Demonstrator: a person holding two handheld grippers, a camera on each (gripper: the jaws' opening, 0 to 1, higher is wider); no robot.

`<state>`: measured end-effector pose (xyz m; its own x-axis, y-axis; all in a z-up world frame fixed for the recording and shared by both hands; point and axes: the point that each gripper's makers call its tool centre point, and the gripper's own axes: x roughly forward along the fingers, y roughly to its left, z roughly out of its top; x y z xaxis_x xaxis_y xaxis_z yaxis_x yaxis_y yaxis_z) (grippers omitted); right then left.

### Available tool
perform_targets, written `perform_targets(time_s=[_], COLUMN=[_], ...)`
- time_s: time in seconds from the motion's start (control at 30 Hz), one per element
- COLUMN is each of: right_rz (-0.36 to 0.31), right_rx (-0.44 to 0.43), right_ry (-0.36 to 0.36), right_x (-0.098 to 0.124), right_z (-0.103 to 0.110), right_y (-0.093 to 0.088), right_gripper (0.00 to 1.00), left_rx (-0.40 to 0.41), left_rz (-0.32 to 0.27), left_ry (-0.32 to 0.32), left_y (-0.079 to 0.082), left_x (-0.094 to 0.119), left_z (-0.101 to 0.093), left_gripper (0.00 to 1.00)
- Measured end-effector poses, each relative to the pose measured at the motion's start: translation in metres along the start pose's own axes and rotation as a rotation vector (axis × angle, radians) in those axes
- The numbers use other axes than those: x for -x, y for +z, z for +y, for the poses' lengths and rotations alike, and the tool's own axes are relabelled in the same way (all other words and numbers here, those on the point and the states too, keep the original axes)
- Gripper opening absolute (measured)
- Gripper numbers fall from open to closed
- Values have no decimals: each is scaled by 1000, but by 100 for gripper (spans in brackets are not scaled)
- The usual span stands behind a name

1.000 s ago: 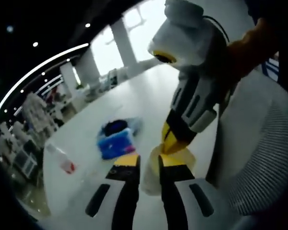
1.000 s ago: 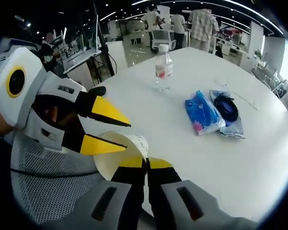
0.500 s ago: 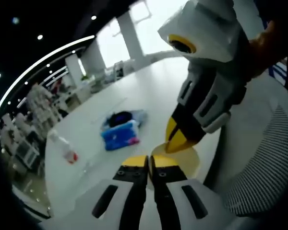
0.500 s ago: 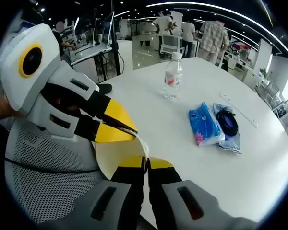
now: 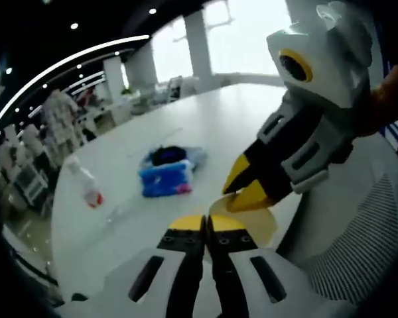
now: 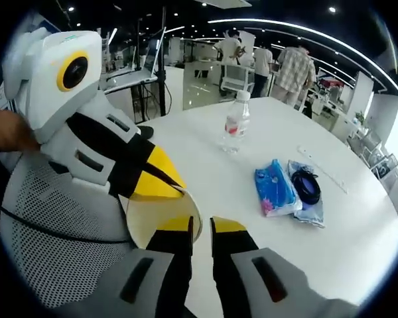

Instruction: Arrange the tabletop items into an orderly group along one side of the table until the central work area is clear of visible clutter.

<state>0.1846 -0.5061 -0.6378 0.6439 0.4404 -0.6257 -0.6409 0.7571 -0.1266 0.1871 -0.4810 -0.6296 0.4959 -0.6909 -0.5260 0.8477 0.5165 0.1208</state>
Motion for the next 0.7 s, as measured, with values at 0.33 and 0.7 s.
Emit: perform_targets(time_s=[0.33, 0.7], right_rz=[-61, -69], right_rx=[12, -20], right_ry=[7, 26], right_x=[1, 2], right_z=[2, 5], right_y=[11, 13], right_gripper=[4, 0], left_rx=[122, 206], left_rz=[-9, -21], left_ry=[-11, -7], left_y=[0, -1], left_x=[2, 1], left_z=[3, 8], left_gripper=[0, 0])
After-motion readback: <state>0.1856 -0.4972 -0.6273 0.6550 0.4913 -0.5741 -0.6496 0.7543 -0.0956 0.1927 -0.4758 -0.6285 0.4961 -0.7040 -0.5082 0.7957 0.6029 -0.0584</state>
